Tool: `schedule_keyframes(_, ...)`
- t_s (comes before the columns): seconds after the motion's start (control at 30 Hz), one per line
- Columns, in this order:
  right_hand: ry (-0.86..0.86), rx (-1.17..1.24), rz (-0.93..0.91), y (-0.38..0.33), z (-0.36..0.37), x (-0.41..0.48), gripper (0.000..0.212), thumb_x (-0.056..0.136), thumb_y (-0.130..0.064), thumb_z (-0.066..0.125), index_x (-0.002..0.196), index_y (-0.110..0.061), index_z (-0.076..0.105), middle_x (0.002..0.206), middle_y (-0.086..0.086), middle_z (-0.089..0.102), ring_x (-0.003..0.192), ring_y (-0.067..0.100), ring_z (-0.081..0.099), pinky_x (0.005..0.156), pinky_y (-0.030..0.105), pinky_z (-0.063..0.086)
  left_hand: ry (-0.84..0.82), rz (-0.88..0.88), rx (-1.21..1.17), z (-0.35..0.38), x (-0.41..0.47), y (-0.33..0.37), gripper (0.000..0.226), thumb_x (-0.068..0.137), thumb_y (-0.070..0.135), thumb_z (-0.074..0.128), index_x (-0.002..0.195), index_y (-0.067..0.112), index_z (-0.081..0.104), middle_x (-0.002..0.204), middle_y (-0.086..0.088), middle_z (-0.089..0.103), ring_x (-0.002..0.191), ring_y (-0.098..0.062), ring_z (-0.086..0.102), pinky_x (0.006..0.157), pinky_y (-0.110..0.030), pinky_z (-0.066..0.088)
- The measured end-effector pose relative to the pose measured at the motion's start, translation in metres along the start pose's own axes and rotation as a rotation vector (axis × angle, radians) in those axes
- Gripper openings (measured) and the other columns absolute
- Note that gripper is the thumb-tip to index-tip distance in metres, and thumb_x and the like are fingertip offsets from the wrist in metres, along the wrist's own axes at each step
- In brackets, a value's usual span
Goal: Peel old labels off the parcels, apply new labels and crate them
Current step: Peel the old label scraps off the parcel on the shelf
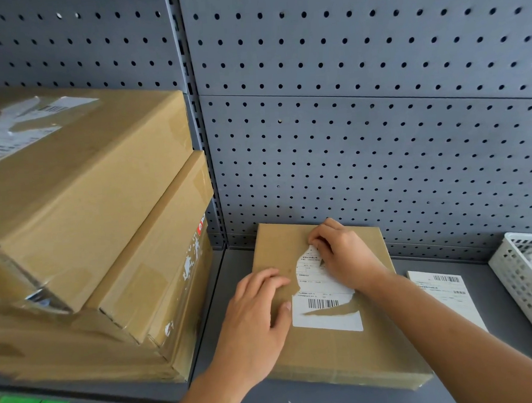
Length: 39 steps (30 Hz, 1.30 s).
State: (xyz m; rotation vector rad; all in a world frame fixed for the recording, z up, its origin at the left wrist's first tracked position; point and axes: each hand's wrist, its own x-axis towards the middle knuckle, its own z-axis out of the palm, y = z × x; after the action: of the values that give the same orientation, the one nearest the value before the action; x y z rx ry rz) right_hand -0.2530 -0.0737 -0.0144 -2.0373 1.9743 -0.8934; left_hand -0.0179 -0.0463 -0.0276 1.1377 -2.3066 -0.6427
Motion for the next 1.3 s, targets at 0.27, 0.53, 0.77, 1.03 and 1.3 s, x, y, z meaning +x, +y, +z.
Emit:
schedule_keyframes(0.27, -0.008, 0.029, -0.002, 0.001, -0.004, 0.000, 0.016, 0.095, -0.001, 0.051, 0.091, -0.009, 0.064, 0.092, -0.004, 0.055, 0.076, 0.013, 0.057, 0.072, 0.032, 0.049, -0.001, -0.008, -0.019, 0.001, 0.000, 0.001, 0.033, 0.100, 0.041, 0.045, 0.132, 0.039, 0.051, 0.141, 0.034, 0.032, 0.137, 0.011, 0.018, 0.113, -0.022, 0.026)
schedule_keyframes(0.53, -0.046, 0.019, -0.002, -0.001, -0.008, 0.000, 0.017, 0.094, -0.001, 0.051, 0.088, -0.010, 0.064, 0.090, -0.007, 0.053, 0.074, 0.005, 0.054, 0.069, 0.020, 0.044, -0.005, -0.012, -0.020, 0.001, -0.001, 0.001, 0.031, 0.101, 0.039, 0.047, 0.132, 0.040, 0.050, 0.140, 0.036, 0.030, 0.138, 0.011, 0.017, 0.110, -0.020, 0.028)
schedule_keyframes(0.77, -0.133, -0.121, -0.017, -0.002, -0.015, 0.009, 0.012, 0.096, -0.011, 0.056, 0.095, -0.013, 0.068, 0.094, -0.005, 0.055, 0.078, 0.015, 0.058, 0.074, 0.024, 0.047, -0.013, -0.011, -0.010, 0.001, -0.001, 0.001, 0.031, 0.101, 0.039, 0.047, 0.132, 0.041, 0.050, 0.140, 0.037, 0.029, 0.137, 0.013, 0.015, 0.108, -0.020, 0.028)
schedule_keyframes(1.03, -0.405, -0.558, -0.112, -0.018, -0.023, 0.032, 0.013, 0.096, -0.015, 0.050, 0.103, -0.015, 0.062, 0.105, 0.000, 0.053, 0.080, 0.025, 0.060, 0.067, 0.034, 0.048, 0.004, -0.004, -0.013, 0.001, 0.000, 0.001, 0.033, 0.100, 0.041, 0.045, 0.132, 0.041, 0.051, 0.141, 0.035, 0.031, 0.137, 0.013, 0.017, 0.106, -0.019, 0.028)
schedule_keyframes(1.3, -0.492, -0.583, -0.121, -0.027, -0.029, 0.038, 0.012, 0.091, -0.015, 0.052, 0.100, -0.008, 0.054, 0.105, 0.005, 0.053, 0.078, 0.027, 0.056, 0.064, 0.037, 0.044, 0.008, -0.001, -0.010, 0.001, -0.001, 0.002, 0.032, 0.100, 0.039, 0.046, 0.132, 0.040, 0.050, 0.141, 0.034, 0.031, 0.137, 0.012, 0.018, 0.107, -0.020, 0.030)
